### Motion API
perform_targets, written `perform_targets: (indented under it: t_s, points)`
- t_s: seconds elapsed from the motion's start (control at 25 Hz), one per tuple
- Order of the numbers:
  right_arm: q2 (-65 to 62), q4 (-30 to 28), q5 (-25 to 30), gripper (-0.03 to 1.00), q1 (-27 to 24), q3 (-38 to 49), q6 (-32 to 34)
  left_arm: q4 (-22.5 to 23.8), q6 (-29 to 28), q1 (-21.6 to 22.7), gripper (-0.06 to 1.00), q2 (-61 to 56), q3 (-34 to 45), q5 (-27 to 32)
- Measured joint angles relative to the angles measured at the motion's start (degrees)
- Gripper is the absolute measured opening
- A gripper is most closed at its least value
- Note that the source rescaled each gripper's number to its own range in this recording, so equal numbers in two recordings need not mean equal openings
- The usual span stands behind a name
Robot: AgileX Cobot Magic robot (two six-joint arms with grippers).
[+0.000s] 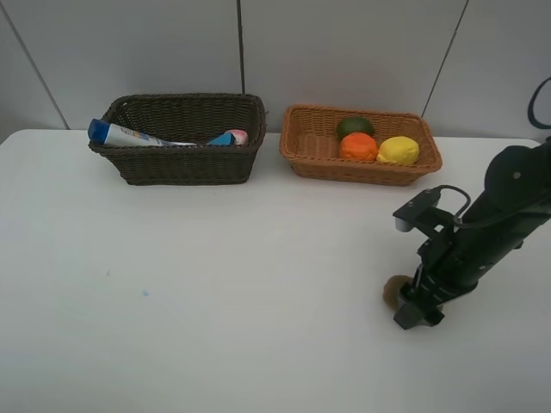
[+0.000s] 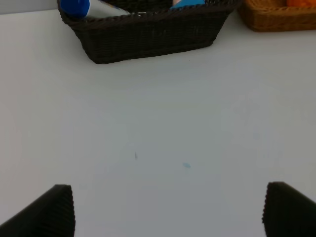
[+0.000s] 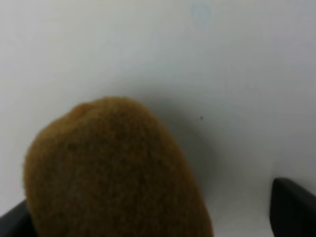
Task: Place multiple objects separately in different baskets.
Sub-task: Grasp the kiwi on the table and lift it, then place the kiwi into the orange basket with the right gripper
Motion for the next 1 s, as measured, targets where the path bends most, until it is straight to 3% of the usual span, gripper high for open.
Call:
perform_targets:
  t_s: [0.08,0.16,0.28,0.64,1.0]
  points:
    - [0.0,-0.1,0.0,0.94,0.0,0.0,-0.1,0.0,0.0,0.0,1.00,0.0,0.0,0.0]
    - [0.0,-0.2,-0.3,0.79,0.0,0.0,-0.1,0.0,0.0,0.0,1.00,0.0,0.0,0.0]
    - [0.2,0.5,-0.4,0.34,0.0,0.0,-0.3,0.0,0.0,0.0,1.00,0.0,0.0,0.0]
    - [0.4,2.5,1.3,0.35,0.0,-0.7,-0.4,0.0,0.0,0.0,1.00,0.0,0.0,0.0]
    - [0.8,6.3,17.2,0.35,0.0,-11.3,0.9,0.0,0.0,0.0,1.00,0.0,0.0,0.0]
